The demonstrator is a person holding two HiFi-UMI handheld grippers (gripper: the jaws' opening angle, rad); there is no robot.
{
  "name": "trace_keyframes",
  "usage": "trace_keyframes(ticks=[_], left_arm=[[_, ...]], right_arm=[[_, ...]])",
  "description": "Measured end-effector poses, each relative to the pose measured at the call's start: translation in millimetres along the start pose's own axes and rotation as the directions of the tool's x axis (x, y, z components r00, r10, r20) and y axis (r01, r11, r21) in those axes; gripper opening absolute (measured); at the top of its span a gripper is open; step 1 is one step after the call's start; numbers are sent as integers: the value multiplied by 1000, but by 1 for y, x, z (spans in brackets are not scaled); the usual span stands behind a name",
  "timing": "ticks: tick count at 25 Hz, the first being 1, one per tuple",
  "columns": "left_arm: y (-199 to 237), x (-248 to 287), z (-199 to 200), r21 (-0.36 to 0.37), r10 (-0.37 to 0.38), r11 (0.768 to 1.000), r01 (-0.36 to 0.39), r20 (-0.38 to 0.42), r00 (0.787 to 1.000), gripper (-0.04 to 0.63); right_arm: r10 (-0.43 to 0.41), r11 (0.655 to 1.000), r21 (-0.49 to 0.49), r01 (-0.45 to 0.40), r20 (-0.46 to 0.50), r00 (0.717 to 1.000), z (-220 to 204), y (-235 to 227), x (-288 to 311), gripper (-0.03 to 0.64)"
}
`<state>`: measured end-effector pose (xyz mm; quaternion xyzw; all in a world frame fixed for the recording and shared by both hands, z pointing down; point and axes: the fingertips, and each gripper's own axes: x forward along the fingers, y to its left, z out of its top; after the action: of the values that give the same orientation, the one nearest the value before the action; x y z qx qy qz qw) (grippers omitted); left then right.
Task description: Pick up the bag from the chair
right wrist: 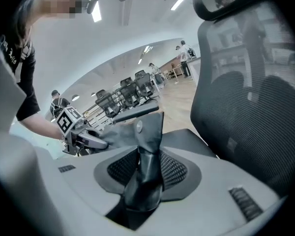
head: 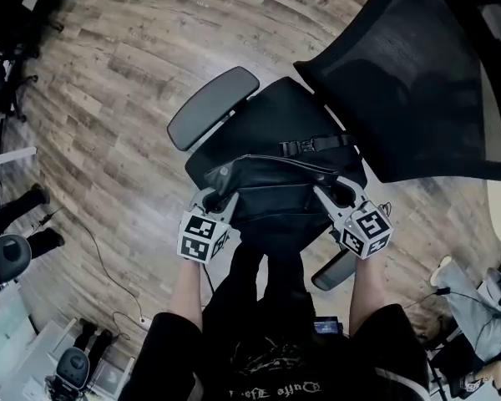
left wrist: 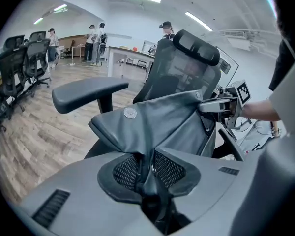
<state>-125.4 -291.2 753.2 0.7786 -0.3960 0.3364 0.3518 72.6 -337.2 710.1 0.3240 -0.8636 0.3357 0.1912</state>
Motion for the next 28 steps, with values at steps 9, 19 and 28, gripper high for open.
trace_keyframes(ticks=[9, 19, 28], left_arm=[[-30, -84, 7, 95, -13, 995, 7, 63, 998, 89], [-65, -167, 10, 142, -9, 990, -8, 115, 993, 86], [-91, -221, 33, 228, -51, 974, 7, 187, 981, 86]], right_arm=[[-56, 998, 12, 55, 91, 994, 17, 75, -66, 138], [-156, 987, -11, 160, 160, 975, 38, 148, -131, 137], [-230, 968, -45, 249, 254, 939, 64, 200, -188, 137]])
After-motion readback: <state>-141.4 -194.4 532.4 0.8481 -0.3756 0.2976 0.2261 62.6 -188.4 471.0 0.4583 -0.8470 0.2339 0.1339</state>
